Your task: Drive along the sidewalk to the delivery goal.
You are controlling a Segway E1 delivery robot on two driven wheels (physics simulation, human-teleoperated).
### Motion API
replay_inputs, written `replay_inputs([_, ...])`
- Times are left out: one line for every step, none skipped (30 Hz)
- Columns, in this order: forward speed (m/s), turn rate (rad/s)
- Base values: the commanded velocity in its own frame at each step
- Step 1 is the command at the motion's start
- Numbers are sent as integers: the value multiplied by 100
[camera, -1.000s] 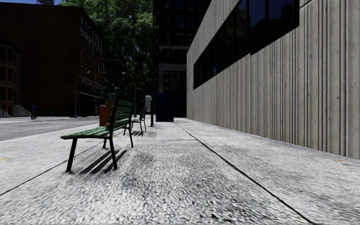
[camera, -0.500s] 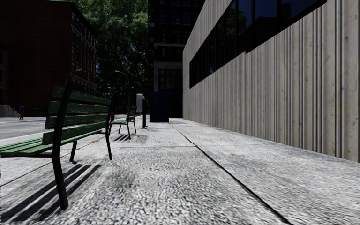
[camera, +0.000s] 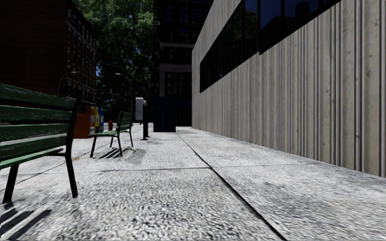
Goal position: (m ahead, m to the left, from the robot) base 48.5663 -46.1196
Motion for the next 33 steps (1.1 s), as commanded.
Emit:
replay_inputs([200,0])
replay_inputs([200,0])
replay_inputs([200,0])
replay_inputs([200,0])
replay_inputs([200,0])
replay_inputs([200,0])
replay_inputs([200,0])
replay_inputs([200,0])
replay_inputs([200,0])
replay_inputs([200,0])
replay_inputs([200,0])
replay_inputs([200,0])
replay_inputs([200,0])
replay_inputs([200,0])
replay_inputs([200,0])
replay_inputs([200,0])
replay_inputs([200,0])
replay_inputs([200,0])
replay_inputs([200,0])
replay_inputs([200,0])
replay_inputs([200,0])
replay_inputs([200,0])
replay_inputs([200,0])
replay_inputs([200,0])
replay_inputs([200,0])
replay_inputs([200,0])
replay_inputs([200,0])
replay_inputs([200,0])
replay_inputs([200,0])
replay_inputs([200,0])
replay_inputs([200,0])
replay_inputs([200,0])
replay_inputs([200,0])
